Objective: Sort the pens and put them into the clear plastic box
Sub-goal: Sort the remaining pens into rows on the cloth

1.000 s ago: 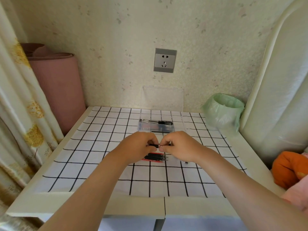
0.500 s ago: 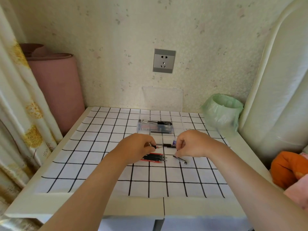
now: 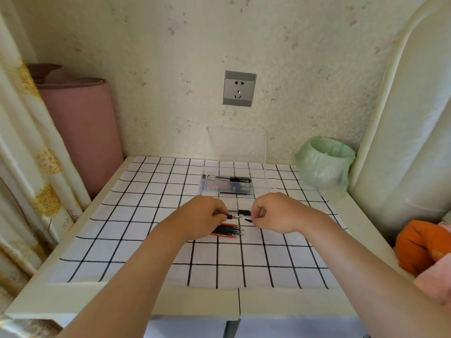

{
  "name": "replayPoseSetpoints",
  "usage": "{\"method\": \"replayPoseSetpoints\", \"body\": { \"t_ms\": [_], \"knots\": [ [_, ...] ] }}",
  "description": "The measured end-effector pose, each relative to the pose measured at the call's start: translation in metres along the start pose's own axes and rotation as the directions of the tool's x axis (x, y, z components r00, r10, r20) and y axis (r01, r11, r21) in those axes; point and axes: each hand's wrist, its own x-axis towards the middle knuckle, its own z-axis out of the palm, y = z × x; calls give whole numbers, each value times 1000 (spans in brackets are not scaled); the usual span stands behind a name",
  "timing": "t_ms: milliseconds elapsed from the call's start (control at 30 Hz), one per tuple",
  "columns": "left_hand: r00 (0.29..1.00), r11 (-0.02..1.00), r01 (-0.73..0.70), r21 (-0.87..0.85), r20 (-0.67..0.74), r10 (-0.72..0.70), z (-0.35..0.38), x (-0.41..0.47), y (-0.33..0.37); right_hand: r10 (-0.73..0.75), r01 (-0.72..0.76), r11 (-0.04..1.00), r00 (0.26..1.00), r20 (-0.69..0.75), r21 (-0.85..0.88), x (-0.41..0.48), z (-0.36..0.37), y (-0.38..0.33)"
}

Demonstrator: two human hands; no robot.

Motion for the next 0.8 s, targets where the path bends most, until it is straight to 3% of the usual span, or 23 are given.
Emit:
{"method": "replayPoseSetpoints", "body": {
  "t_ms": [300, 800],
  "knots": [
    [1000, 1000, -6, -9, -6, 6, -1, -2, 0, -120, 128, 983, 990, -68, 130, 3, 3, -6],
    [1000, 997, 2, -80, -22, -4, -3, -1, -1, -161, 187, 973, 971, -180, 138, 8, 11, -18]
  ]
}}
